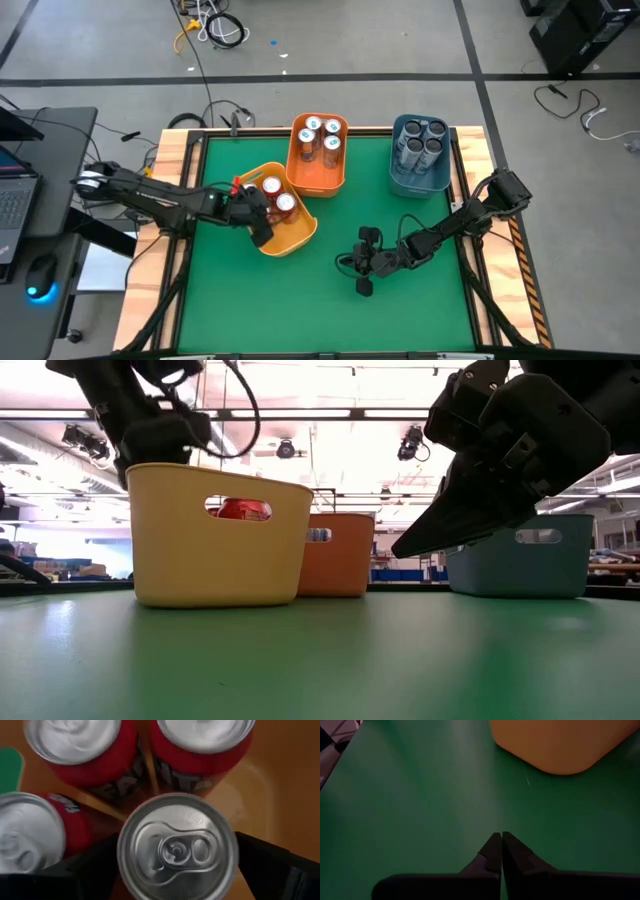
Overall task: Sort soda cans
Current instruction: Put the orange soda can into the yellow bin, then adjust the bins
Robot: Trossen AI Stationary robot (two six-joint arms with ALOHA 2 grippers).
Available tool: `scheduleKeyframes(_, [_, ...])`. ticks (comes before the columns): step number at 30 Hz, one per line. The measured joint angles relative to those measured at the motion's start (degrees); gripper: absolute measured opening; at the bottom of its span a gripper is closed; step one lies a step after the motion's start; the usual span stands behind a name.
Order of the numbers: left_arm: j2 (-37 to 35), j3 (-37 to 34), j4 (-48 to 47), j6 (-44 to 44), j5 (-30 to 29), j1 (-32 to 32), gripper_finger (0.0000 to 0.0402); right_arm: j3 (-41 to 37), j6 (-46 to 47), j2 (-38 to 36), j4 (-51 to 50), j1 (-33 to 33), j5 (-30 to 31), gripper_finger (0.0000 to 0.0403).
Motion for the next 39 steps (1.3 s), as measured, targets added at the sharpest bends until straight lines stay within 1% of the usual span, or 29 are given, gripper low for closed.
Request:
scheduleKeyframes(4, [2.1,0.0,-0.1,0.4,0.1,0.0,0.0363,0.0,0.3,0.0,0.0,0.0,0.0,0.0001])
scheduleKeyframes(9, [2.3,0.9,-0.7,1.9,0.2,0.0,0.0362,0.0,0.4,0.0,0.0,0.0,0.0,0.0001])
scheduleKeyframes(17, [2.3,7.2,-5.2,5.7,-0.8,0.0,0.0363,0.0,0.2,0.0,-0.1,-0.1,0.0,0.0001])
scheduleKeyframes(22, [2.3,11.1,-9.0,7.8,-1.2,0.0,0.0363,0.1,-0.6,0.0,0.6,-1.5,0.0,0.0001])
scheduleKeyframes(26, [2.3,14.0,-11.3,9.8,-3.7,-0.5,0.0351,2.2,-2.6,0.0,0.3,-3.6,0.0,0.0001])
scheduleKeyframes(29, [2.2,15.5,-9.9,13.9,-6.5,-3.1,0.0323,4.7,-4.3,0.0,-1.1,-5.6,0.0,0.0])
scheduleKeyframes(32, [2.0,16.0,-5.1,18.7,-7.7,-7.6,0.0282,6.7,-5.0,0.0,-3.3,-8.1,0.1,0.0])
scheduleKeyframes(35, [1.9,15.1,1.2,22.7,-7.8,-12.5,0.0227,7.7,-5.1,0.0,-4.9,-10.1,1.9,0.0])
scheduleKeyframes(39, [1.9,12.0,9.5,24.7,-7.6,-17.6,0.0145,7.8,-5.1,0.3,-5.2,-12.2,2.9,0.0])
